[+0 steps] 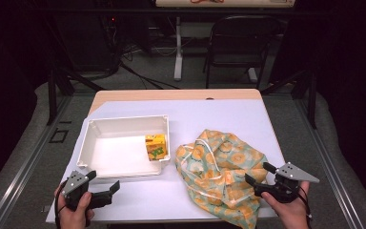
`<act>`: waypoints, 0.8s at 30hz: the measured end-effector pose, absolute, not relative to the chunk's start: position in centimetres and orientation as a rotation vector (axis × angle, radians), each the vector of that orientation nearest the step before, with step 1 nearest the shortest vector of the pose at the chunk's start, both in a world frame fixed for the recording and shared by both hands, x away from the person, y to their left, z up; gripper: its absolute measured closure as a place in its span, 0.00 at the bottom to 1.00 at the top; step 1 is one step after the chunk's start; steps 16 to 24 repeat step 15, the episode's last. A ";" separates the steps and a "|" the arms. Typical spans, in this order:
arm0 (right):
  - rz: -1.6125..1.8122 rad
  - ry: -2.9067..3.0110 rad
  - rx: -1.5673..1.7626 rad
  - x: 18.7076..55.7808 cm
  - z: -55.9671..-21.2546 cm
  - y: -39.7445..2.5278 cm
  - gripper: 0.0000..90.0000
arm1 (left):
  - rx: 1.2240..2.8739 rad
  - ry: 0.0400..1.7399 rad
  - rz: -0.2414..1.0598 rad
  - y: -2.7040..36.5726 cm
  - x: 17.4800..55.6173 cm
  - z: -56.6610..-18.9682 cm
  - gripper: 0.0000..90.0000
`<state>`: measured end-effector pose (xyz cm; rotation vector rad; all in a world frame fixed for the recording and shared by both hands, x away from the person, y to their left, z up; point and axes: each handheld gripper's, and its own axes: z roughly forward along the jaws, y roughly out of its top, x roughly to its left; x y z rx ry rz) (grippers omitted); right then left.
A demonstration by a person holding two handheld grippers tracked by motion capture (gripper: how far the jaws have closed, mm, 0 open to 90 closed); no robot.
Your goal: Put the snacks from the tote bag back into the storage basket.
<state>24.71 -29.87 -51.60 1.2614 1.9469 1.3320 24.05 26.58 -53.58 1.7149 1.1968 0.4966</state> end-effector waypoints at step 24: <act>1.317 1.962 1.275 25.1 -51.8 -29.9 0.16 | 1.696 1.205 0.489 26.4 24.4 -53.4 0.00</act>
